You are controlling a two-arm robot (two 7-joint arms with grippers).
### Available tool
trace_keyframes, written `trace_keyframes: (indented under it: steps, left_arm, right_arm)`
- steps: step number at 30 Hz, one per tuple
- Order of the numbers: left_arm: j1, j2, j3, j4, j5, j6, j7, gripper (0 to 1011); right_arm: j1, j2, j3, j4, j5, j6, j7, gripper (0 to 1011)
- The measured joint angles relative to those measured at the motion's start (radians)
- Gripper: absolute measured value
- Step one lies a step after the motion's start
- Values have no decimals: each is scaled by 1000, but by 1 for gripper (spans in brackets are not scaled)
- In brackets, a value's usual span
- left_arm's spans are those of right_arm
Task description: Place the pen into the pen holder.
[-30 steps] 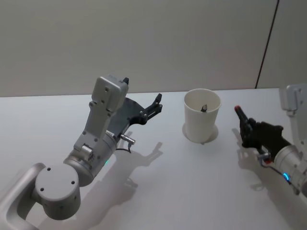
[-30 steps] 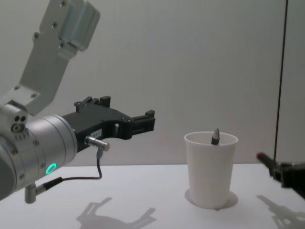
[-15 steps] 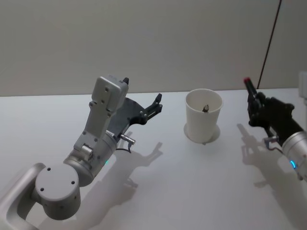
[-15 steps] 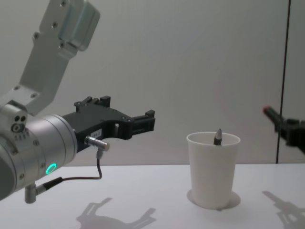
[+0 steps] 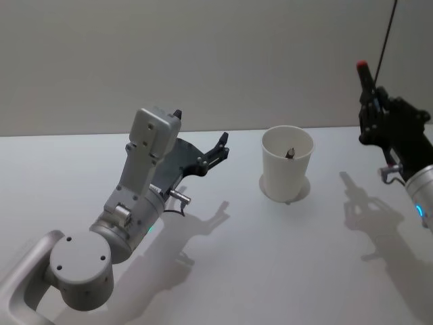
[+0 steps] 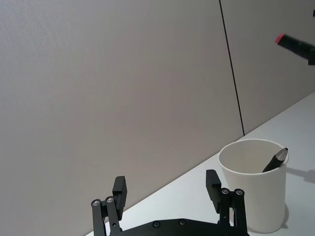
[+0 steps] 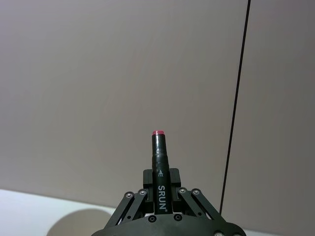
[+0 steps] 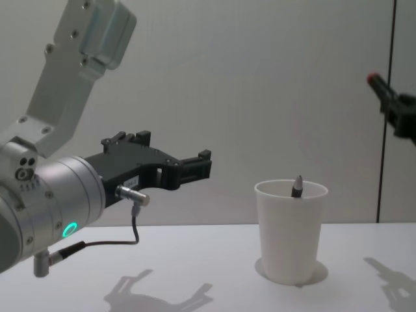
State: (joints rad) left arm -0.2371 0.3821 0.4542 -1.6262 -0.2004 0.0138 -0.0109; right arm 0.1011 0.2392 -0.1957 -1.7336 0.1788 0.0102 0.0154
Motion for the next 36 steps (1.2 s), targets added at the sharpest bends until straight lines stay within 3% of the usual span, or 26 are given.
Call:
trace_keyframes:
  steps: [13, 36]
  left_arm:
    - [0, 0, 0, 0, 0, 0, 0, 1001]
    - [0, 0, 0, 0, 0, 0, 0, 1001]
  right_arm:
    - [66, -44, -13, 93, -78, -183, 23, 178]
    - [200, -145, -65, 350, -217, -327, 44, 178]
